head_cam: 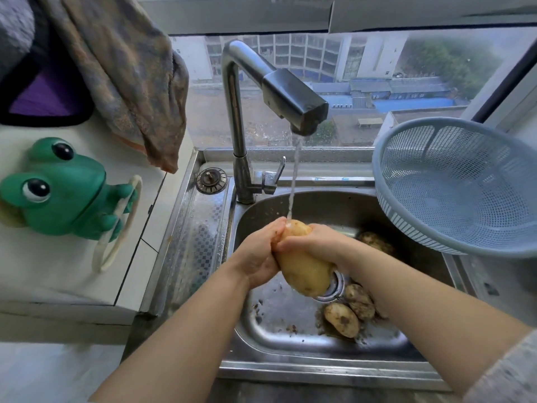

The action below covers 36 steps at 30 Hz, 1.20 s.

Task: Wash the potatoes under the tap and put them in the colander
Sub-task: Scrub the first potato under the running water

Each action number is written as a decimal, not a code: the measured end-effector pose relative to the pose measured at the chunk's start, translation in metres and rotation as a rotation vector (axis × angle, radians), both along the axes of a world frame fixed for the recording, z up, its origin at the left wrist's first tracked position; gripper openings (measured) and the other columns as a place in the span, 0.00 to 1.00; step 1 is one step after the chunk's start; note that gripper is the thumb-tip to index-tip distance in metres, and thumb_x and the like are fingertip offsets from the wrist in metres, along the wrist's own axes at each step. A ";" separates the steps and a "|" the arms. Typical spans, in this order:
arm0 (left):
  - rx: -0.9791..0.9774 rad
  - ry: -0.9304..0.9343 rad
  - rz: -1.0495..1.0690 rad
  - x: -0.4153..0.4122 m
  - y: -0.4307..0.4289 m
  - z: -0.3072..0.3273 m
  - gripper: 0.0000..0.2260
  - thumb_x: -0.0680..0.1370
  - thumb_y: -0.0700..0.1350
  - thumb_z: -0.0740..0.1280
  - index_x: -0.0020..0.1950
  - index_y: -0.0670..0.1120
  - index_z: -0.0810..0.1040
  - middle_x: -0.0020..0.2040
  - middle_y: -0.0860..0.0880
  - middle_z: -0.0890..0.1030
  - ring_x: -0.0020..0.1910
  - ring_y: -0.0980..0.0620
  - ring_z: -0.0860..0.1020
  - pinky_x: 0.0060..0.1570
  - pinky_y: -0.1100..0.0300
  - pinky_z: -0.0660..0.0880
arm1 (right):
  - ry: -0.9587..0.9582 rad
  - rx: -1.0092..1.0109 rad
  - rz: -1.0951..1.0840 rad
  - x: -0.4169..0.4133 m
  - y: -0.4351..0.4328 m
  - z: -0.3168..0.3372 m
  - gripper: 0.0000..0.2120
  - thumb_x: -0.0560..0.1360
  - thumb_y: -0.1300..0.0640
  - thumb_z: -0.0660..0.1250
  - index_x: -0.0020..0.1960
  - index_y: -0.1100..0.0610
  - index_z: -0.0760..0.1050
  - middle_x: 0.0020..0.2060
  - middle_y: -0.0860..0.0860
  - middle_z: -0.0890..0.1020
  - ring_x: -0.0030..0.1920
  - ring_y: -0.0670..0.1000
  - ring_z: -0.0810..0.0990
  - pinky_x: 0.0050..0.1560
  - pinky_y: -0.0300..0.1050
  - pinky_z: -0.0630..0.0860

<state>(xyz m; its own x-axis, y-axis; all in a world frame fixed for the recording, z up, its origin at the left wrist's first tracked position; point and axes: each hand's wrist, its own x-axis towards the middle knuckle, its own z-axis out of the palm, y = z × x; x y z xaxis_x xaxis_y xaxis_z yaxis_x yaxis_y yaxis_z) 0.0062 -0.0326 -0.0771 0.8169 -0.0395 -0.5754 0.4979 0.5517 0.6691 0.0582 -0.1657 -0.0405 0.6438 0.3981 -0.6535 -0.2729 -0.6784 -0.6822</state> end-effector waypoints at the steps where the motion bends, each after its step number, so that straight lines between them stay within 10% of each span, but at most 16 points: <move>1: -0.033 -0.011 -0.011 -0.001 0.003 -0.006 0.20 0.81 0.46 0.63 0.72 0.40 0.69 0.67 0.40 0.75 0.66 0.43 0.74 0.66 0.43 0.71 | 0.019 -0.004 -0.006 0.001 0.001 0.000 0.33 0.59 0.38 0.77 0.57 0.54 0.77 0.48 0.54 0.83 0.47 0.53 0.83 0.52 0.53 0.82; 8: 0.227 0.270 0.101 0.010 -0.009 -0.007 0.20 0.76 0.57 0.69 0.60 0.44 0.78 0.55 0.42 0.80 0.56 0.41 0.78 0.59 0.41 0.76 | -0.076 -0.163 0.108 -0.002 0.012 -0.001 0.34 0.64 0.39 0.74 0.62 0.56 0.69 0.49 0.52 0.78 0.47 0.51 0.79 0.46 0.47 0.79; 14: 0.046 0.279 0.138 0.003 -0.009 -0.007 0.16 0.83 0.53 0.57 0.61 0.44 0.77 0.52 0.41 0.80 0.50 0.44 0.78 0.46 0.45 0.78 | -0.047 -0.205 0.156 0.002 0.010 -0.007 0.42 0.55 0.35 0.76 0.63 0.51 0.70 0.52 0.51 0.79 0.50 0.52 0.80 0.53 0.53 0.80; 18: 0.078 0.091 0.012 -0.013 -0.014 -0.008 0.22 0.76 0.50 0.66 0.69 0.45 0.72 0.64 0.38 0.77 0.61 0.41 0.76 0.53 0.45 0.78 | 0.099 -0.165 0.180 0.010 0.007 0.001 0.35 0.60 0.40 0.78 0.62 0.53 0.72 0.51 0.55 0.82 0.49 0.55 0.83 0.49 0.55 0.82; 27: 0.051 0.533 0.148 0.023 0.000 -0.014 0.23 0.79 0.62 0.58 0.66 0.48 0.71 0.59 0.38 0.77 0.56 0.37 0.77 0.55 0.36 0.76 | -0.019 -0.195 0.164 0.005 0.017 0.006 0.42 0.62 0.44 0.78 0.70 0.50 0.62 0.56 0.52 0.74 0.52 0.53 0.77 0.53 0.54 0.81; 36: 0.085 0.501 0.232 0.026 -0.005 -0.020 0.17 0.81 0.56 0.58 0.63 0.46 0.73 0.56 0.40 0.78 0.53 0.41 0.76 0.51 0.44 0.75 | -0.110 -0.304 0.143 0.004 0.028 0.001 0.32 0.68 0.40 0.71 0.64 0.57 0.68 0.51 0.55 0.76 0.50 0.54 0.78 0.50 0.49 0.79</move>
<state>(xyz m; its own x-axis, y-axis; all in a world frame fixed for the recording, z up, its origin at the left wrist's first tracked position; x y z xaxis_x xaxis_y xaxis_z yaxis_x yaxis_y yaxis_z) 0.0325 -0.0371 -0.0975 0.4243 0.1727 -0.8889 0.6383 0.6393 0.4289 0.0627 -0.1378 -0.0392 0.6688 0.2869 -0.6858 -0.0969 -0.8810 -0.4631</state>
